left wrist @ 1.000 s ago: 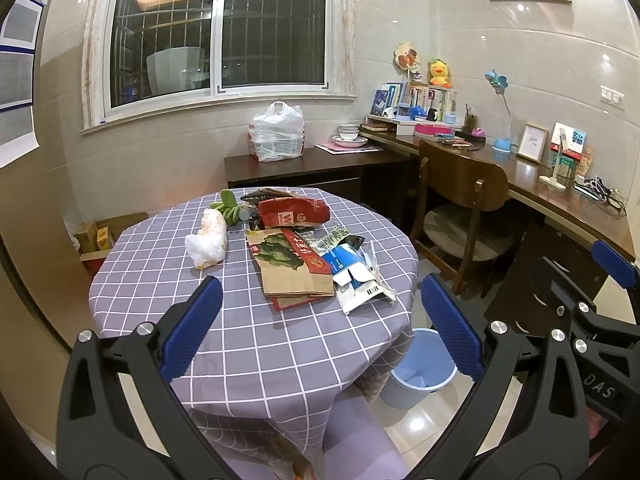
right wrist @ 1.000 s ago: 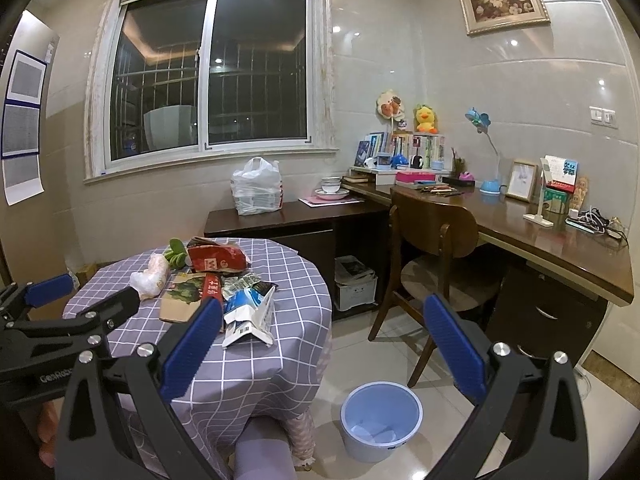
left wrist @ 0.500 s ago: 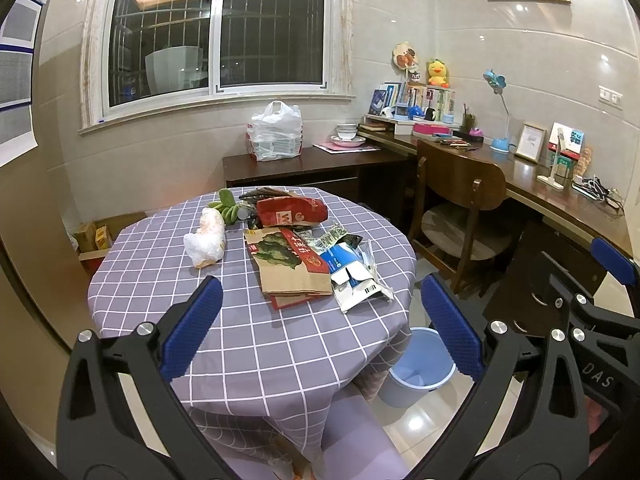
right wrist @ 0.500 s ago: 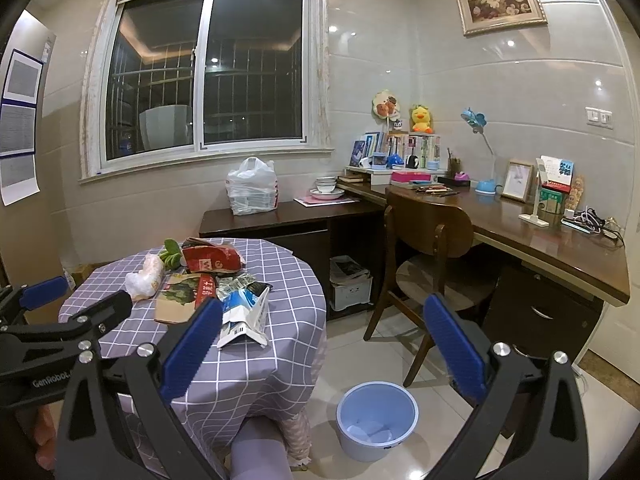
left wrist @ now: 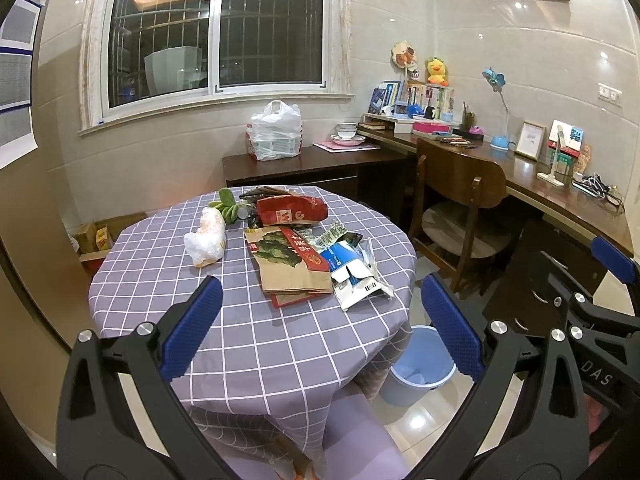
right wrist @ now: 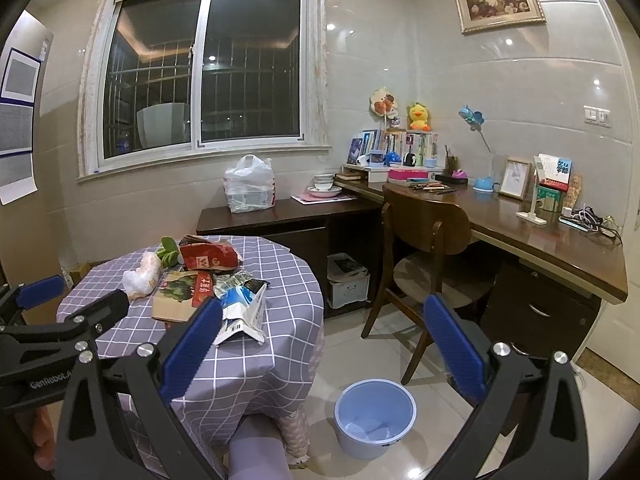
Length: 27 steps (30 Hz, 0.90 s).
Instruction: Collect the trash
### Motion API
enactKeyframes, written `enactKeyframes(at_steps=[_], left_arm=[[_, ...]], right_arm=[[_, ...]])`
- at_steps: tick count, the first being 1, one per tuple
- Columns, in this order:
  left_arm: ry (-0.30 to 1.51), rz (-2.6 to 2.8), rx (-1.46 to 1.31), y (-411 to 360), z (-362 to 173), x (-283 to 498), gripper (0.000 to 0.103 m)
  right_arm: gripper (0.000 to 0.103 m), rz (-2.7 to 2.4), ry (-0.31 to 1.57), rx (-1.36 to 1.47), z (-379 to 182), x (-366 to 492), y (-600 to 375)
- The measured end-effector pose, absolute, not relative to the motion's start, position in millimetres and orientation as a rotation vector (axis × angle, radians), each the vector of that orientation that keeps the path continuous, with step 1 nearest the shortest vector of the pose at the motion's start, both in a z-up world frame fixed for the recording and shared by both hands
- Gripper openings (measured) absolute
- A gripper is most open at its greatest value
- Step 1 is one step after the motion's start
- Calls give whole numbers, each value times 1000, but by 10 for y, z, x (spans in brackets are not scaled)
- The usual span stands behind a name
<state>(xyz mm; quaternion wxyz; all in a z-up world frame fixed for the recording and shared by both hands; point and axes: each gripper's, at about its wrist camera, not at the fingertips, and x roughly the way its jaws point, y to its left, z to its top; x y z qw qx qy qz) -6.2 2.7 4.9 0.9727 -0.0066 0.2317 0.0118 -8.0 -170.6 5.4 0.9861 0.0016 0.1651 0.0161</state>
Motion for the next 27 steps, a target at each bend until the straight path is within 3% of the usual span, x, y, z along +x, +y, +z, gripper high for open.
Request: enactKeyframes(at_steps=[27], left_arm=[[564,56,-33,380,-239,204,97]], right_arm=[[99,129,503,54,-269,456,-1342]])
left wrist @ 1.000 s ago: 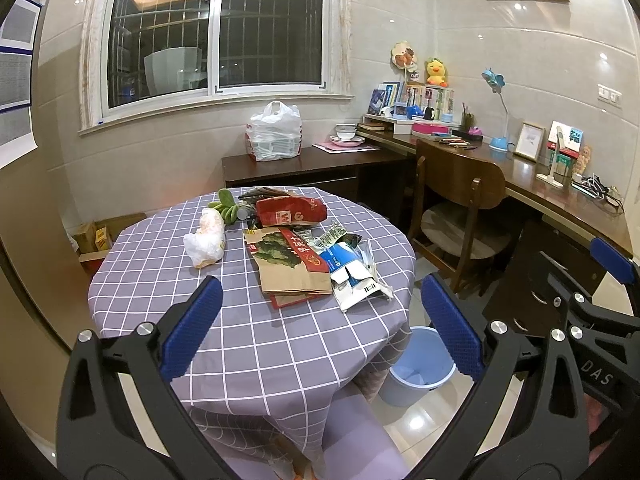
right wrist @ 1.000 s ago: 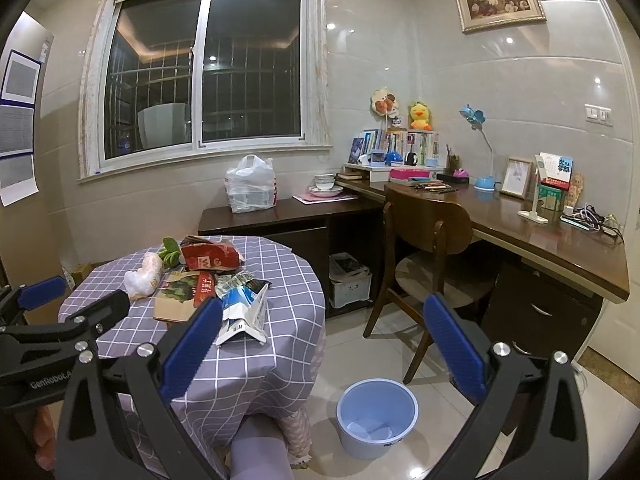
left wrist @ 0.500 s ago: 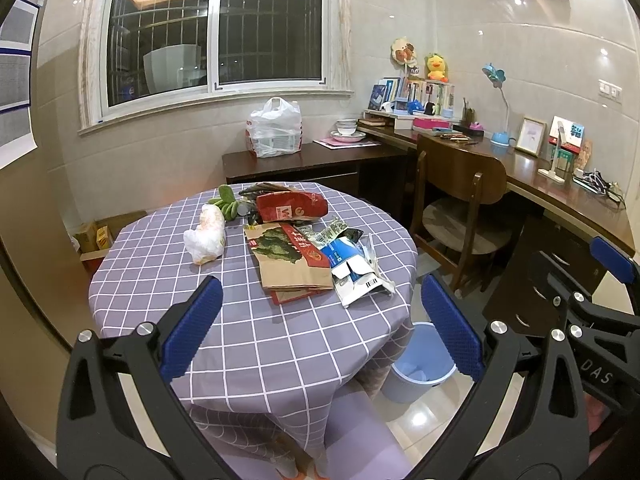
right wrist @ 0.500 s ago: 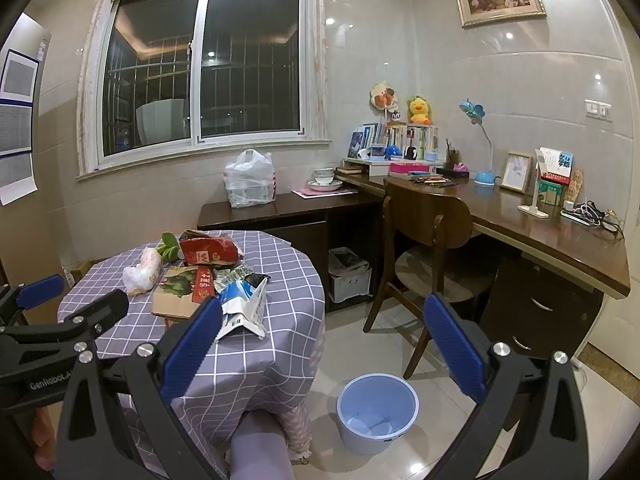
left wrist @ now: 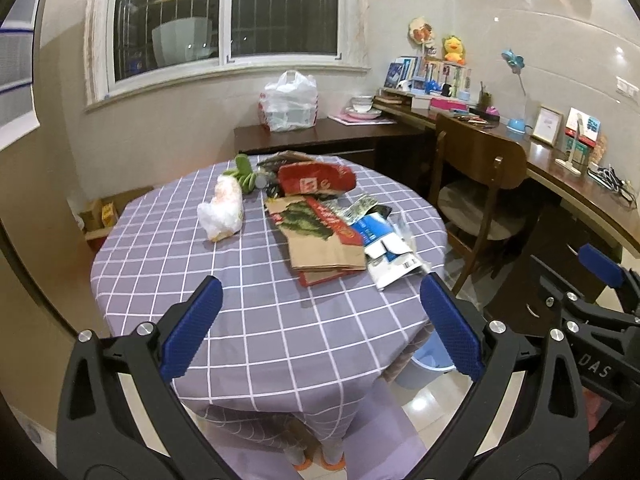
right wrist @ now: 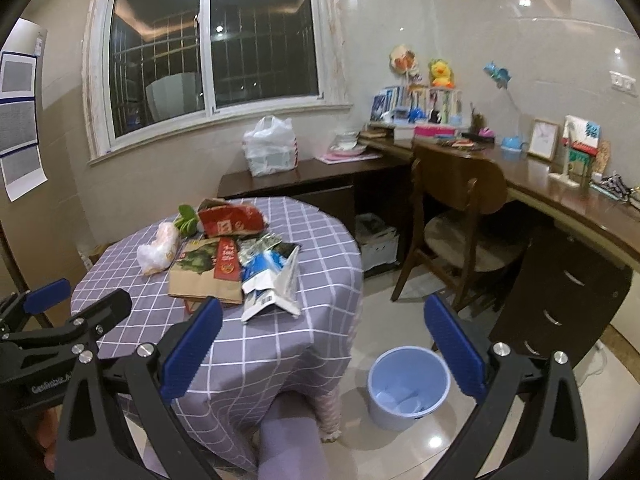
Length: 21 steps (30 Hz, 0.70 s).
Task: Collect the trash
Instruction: 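Grasp the brown paper bag with the left tool while the right tool grasps the milk carton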
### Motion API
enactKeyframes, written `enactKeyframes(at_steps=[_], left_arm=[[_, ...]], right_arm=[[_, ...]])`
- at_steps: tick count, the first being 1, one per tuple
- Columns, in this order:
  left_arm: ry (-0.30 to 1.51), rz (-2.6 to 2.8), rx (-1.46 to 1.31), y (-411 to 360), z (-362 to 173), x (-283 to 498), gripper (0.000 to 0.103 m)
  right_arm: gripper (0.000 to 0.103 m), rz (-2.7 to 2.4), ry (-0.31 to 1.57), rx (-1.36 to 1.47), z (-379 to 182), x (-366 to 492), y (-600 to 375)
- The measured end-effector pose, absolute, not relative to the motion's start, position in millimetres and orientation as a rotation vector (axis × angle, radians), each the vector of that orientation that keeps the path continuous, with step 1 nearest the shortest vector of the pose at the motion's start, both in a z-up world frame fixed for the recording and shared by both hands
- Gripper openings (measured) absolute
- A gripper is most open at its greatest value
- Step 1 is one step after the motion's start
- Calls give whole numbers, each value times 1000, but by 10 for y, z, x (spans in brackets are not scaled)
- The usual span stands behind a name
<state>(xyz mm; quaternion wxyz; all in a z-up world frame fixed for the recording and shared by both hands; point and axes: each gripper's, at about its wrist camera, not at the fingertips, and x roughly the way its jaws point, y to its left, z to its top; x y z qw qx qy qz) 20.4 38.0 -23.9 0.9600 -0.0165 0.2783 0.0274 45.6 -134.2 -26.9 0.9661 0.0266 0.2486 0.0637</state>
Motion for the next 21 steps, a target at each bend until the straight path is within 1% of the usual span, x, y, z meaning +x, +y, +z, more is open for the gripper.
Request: enactKeyframes(at_steps=[8,15,21], left_arm=[[599,100,-91,761,-416,491,97],[602,123,-148,1076,-567,760,97],[609,41,-220,1229,-674,986,97]], right_arm=[[99,180,566,10,-443,937,-989],[99,191,664,-26,-742,1530,-755],[99,197,727,-24,-969,1896,-668]])
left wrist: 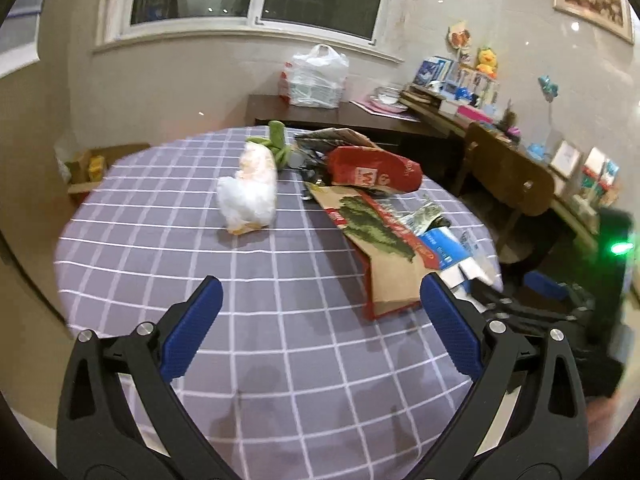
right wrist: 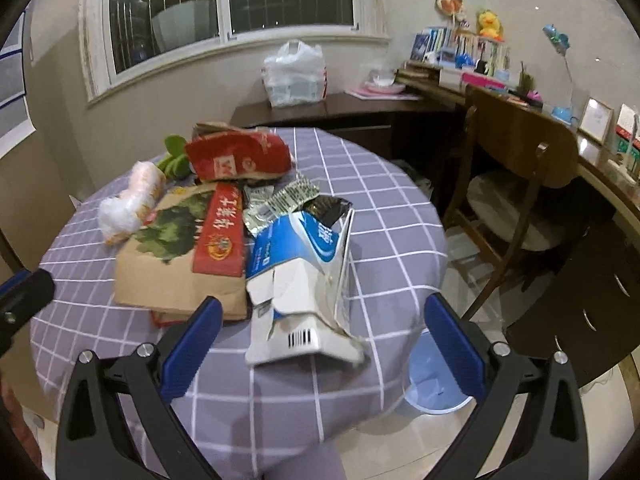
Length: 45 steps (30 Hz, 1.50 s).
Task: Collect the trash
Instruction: 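Grasp the brown paper bag with the left tool while the right tool grasps the milk carton, then carry both items to the blue wastebasket and open both tools to drop them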
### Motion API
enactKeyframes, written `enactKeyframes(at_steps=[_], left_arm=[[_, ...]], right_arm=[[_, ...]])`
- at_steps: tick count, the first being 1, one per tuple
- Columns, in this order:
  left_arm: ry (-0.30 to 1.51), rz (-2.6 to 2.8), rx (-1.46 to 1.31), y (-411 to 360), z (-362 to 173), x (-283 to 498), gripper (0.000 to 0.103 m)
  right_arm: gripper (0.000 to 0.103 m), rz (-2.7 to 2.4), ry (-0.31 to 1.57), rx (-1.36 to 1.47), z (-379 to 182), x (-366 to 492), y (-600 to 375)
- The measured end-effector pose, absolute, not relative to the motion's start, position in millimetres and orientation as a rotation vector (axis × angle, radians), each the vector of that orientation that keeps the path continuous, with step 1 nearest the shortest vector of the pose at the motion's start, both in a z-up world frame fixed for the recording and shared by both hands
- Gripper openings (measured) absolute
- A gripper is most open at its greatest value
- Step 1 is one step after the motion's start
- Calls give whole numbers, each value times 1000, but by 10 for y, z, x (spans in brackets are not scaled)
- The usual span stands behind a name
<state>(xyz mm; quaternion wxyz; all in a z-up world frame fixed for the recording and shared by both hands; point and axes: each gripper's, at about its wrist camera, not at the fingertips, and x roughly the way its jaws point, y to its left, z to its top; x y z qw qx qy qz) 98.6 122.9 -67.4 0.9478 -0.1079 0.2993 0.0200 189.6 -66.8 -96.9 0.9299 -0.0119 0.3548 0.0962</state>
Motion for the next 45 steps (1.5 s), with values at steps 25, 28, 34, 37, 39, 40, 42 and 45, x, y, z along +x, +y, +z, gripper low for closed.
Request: enactKeyframes(at_steps=[25,28,34,37,39,40,42,45], left_arm=[[742,-102,-349,954,-1107,2151,89],[797,-119,-346,914,-1196,2212,48],[715,-141,-364,988,-1069,2069,21],[690,-129,-330,980,-1018,1981,17],[681,-127,-319,986,-976,1923,15],[671,-127,-312,987,-948,1894,14],[643,-123,-288,960,-889,1820,12],[608,-100,-236,905,-787,1724,10]], right_arm=[[50,326,766,217,-1179,2200,-975],[49,331,774,241,-1164,2182,-1019],[49,322,761,218,-1126,2129,-1007],[49,316,744,218,-1087,2068,-1006],[49,319,740,220,-1063,2049,-1025],[49,306,740,224,-1045,2031,-1034],[49,296,738,227,-1016,2017,-1053],[49,282,737,229,-991,1999,-1098]])
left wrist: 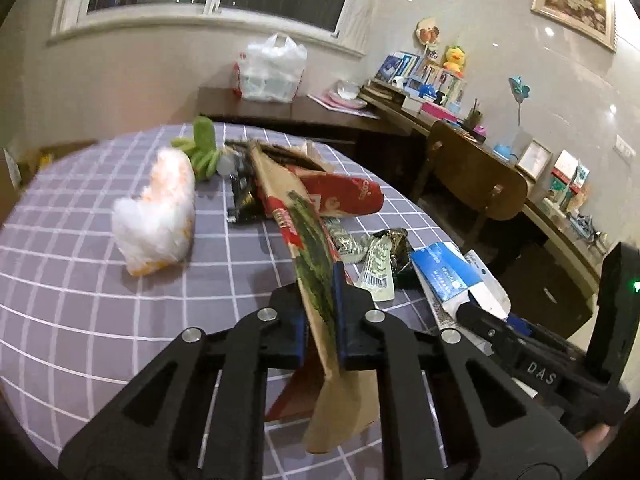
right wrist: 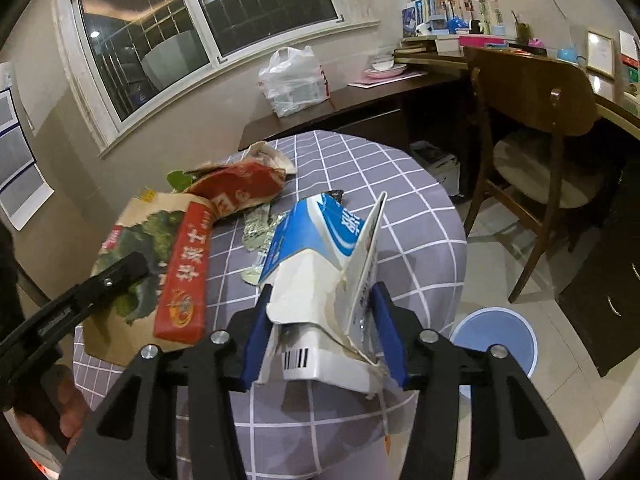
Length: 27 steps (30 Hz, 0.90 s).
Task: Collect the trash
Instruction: 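Carry both items to the blue wastebasket and open both tools to drop them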
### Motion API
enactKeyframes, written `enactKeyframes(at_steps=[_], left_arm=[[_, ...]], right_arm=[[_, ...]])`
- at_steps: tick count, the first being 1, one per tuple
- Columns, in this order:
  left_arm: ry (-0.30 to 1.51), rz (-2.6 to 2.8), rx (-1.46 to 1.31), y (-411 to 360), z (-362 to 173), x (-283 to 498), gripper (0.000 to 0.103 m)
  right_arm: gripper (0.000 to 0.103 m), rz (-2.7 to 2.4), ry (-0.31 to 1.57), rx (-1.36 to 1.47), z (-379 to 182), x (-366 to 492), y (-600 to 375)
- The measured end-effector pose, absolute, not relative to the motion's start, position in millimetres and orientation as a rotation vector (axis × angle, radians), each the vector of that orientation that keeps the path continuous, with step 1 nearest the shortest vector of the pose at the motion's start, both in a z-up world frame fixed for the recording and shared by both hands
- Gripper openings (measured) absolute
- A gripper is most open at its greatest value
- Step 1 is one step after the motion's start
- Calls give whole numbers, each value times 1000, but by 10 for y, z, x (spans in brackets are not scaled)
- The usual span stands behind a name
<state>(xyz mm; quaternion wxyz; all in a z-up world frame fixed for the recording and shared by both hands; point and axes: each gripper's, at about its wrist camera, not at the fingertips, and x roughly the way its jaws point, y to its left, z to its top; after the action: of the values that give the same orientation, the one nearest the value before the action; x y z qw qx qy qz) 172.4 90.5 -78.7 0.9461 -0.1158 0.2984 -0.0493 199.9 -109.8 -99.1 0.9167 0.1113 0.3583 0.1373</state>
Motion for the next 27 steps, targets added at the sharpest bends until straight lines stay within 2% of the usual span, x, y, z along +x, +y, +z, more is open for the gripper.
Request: enactKeyframes(at_steps=[10,17,27], left_arm=[[544,-4,-53,668,-616,1582,6],[528,-11,-27,539,-533,1585,6],[453,-127,34,-180,-288,1701,6]], right_arm=[[48,228,682,260,-827,1825,-1420],[48,144,637,270,-726,1690,-1820],[49,0,594,292,-679,1486,-2496]])
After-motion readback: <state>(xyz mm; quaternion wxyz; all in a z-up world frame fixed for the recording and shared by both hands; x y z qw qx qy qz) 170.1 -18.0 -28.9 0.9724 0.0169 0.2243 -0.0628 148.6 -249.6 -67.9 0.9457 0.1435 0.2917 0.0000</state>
